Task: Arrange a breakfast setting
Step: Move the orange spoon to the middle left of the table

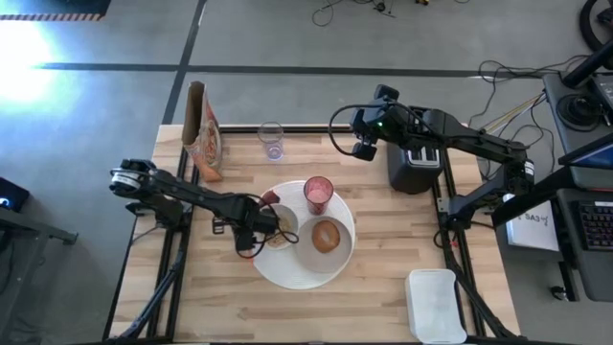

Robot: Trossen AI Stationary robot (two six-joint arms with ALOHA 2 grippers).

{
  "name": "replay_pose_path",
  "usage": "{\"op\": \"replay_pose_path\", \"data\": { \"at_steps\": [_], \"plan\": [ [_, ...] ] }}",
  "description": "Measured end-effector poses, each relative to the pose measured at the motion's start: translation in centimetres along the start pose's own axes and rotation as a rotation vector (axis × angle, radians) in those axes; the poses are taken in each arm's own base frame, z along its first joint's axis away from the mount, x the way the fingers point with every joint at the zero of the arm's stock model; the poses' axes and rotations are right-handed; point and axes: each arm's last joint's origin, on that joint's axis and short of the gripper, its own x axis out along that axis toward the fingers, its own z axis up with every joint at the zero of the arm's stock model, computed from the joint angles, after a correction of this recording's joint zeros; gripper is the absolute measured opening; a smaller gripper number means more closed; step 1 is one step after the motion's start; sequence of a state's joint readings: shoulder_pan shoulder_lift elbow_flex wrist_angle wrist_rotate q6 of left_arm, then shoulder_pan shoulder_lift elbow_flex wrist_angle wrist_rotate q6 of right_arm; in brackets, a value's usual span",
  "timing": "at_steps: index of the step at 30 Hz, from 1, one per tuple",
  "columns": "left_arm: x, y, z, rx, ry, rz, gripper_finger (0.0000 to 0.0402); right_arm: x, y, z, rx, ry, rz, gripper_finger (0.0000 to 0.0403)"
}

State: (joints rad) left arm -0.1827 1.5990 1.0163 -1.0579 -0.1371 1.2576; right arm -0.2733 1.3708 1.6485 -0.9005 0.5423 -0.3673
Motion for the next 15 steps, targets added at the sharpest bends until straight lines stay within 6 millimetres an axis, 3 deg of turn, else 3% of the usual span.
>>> {"op": "replay_pose_path", "data": {
  "at_steps": [4,15],
  "plan": [
    [1.1,-0.2,-0.1,-0.007,0.025,0.019,0.0005,0.0,0.0,0.0,0.000,0.000,0.000,0.0139],
    [1.4,-0.2,-0.3,-0.070,0.077,0.049,0.0006,0.0,0.0,0.0,0.000,0.000,0.000,0.0130]
  ]
}}
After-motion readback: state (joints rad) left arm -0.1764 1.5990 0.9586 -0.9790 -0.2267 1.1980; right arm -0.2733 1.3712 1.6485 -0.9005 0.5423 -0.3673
